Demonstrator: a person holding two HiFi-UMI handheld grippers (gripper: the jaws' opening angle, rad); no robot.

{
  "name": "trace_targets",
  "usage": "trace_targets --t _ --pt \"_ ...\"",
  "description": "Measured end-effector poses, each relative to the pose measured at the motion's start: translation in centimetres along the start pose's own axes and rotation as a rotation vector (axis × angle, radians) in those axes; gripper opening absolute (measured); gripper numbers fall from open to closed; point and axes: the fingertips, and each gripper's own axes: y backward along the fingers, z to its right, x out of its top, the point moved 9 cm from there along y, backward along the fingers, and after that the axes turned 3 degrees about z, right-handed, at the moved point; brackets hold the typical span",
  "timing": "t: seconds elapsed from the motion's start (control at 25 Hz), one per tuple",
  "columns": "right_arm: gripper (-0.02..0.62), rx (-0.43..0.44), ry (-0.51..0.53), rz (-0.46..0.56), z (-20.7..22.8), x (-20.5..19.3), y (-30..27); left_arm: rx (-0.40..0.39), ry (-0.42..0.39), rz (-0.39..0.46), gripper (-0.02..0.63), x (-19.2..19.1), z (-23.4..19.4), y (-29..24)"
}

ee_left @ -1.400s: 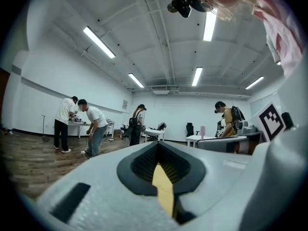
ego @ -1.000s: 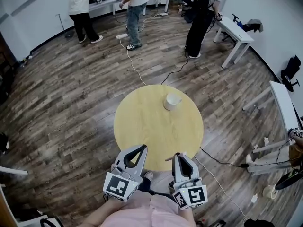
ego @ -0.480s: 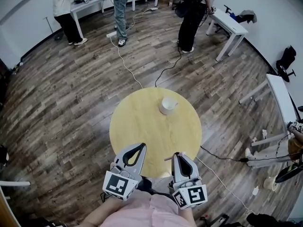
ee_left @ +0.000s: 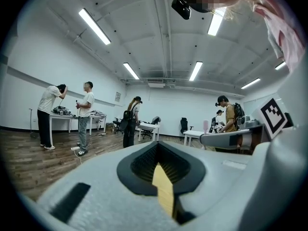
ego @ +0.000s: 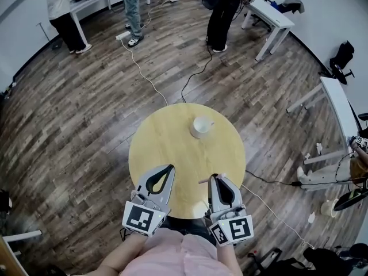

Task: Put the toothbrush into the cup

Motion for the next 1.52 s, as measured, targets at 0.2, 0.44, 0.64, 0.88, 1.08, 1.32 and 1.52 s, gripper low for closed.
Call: trace_targets --t 0.2,0.44,0.64,0.88,1.08,1.32,1.52 --pt "0.02 -0.001 0.017 0.003 2.4 0.3 -2.6 -0.004 0.001 0.009 -0.002 -0.7 -0.2 -2.4" --pt "0.02 0.029 0.01 0.002 5.8 0.3 -6.8 0.037 0.0 0.037 -0.002 -0.9 -0.7 -5.3" --pt "0.02 0.051 -0.022 -0.005 8.4 -0.9 -10.6 0.068 0.018 0.024 -0.002 -1.9 -1.1 -6.6" --pt "0.02 0.043 -0.009 -0.014 10.5 -2.2 -14.8 0.105 0.051 -0.002 -0.002 -2.9 -2.5 -7.6" --pt "0.02 0.013 -0.006 -0.001 12.7 -3.2 -18.2 0.123 0.067 0.003 -0.002 -2.7 -3.1 -8.0" --pt "0.02 -0.023 -0.01 -0.044 14.3 -6.4 -20.9 0.135 0.073 -0.014 -0.002 -3.0 -3.5 -7.6" --pt "0.02 -0.05 -0.024 -0.07 15.5 -8.4 -21.9 0.145 0.086 -0.023 -0.002 -3.0 -3.7 -7.3"
